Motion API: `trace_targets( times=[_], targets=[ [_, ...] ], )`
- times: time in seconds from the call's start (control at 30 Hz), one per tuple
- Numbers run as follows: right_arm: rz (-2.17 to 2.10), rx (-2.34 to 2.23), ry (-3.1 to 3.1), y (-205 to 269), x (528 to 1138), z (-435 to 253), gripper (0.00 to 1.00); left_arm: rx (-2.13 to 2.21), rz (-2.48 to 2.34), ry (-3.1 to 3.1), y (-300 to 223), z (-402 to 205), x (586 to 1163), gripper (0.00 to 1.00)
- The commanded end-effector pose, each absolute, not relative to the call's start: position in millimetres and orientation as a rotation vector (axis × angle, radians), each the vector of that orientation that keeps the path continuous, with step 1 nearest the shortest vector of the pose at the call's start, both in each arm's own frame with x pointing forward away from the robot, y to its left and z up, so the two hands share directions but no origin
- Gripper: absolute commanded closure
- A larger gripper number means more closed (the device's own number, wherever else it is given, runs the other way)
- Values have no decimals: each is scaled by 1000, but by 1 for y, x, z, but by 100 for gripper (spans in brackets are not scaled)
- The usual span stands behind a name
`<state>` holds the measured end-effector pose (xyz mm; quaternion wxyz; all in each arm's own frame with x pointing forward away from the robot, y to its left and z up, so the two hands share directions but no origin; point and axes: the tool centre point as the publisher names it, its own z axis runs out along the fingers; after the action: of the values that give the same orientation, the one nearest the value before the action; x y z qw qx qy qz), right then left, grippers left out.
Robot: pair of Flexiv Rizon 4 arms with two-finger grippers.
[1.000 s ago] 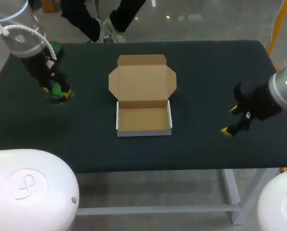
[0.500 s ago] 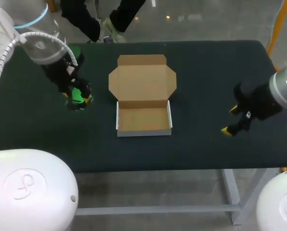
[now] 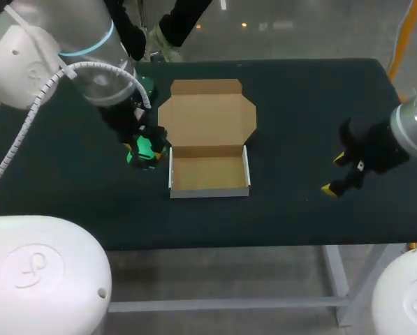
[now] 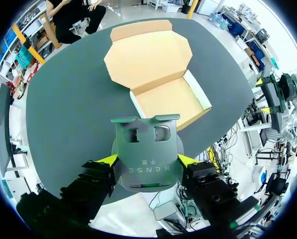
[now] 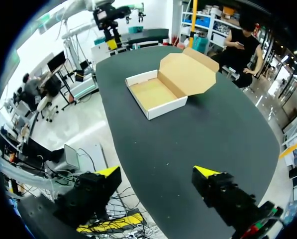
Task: Assemble the packaging by folding the flat box into shape, placing the metal phone stand inside, and closing the box properly
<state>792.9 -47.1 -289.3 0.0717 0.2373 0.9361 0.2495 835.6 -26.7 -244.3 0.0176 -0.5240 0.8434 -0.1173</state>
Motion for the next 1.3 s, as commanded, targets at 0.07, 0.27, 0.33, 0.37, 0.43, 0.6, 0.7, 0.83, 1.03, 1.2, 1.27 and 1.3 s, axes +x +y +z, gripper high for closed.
trace_targets(
  times=[0.07, 0.27, 0.33, 0.37, 0.43, 0.6, 0.7, 0.83, 1.03, 1.2, 1.27, 1.3],
  targets=[
    [756, 710, 2810, -48, 788, -288, 0, -1624, -299, 2614, -59, -263, 854, 100],
    [756, 710, 2810, -48, 788, -288, 0, -1594, -285, 2625, -85, -283, 867, 100],
    [756, 710, 2810, -48, 788, -288, 0, -1583, -276, 2640, -93, -289, 871, 100],
    [756, 710, 2810, -48, 788, -288, 0, -1578, -275, 2643, -97, -292, 873, 100],
    [756, 710, 2810, -48, 788, -288, 0, -1568, -275, 2650, -103, -298, 877, 100],
    [756, 710, 2810, -48, 788, -288, 0, -1539, -276, 2653, -121, -312, 887, 100],
    [756, 710, 2810, -48, 788, -288, 0, -1531, -277, 2655, -130, -316, 893, 100],
    [756, 710, 2810, -48, 788, -288, 0, -1532, -285, 2664, -138, -321, 898, 100],
    [756, 710, 2810, -48, 788, -288, 0, -1527, -284, 2667, -147, -335, 903, 100],
    [756, 710, 2810, -48, 788, -288, 0, -1524, -297, 2664, -153, -342, 904, 100],
    [756, 710, 2810, -48, 788, -288, 0, -1517, -307, 2657, -155, -345, 905, 100],
    [756, 710, 2810, -48, 788, -288, 0, -1516, -307, 2657, -155, -347, 905, 100]
  ],
)
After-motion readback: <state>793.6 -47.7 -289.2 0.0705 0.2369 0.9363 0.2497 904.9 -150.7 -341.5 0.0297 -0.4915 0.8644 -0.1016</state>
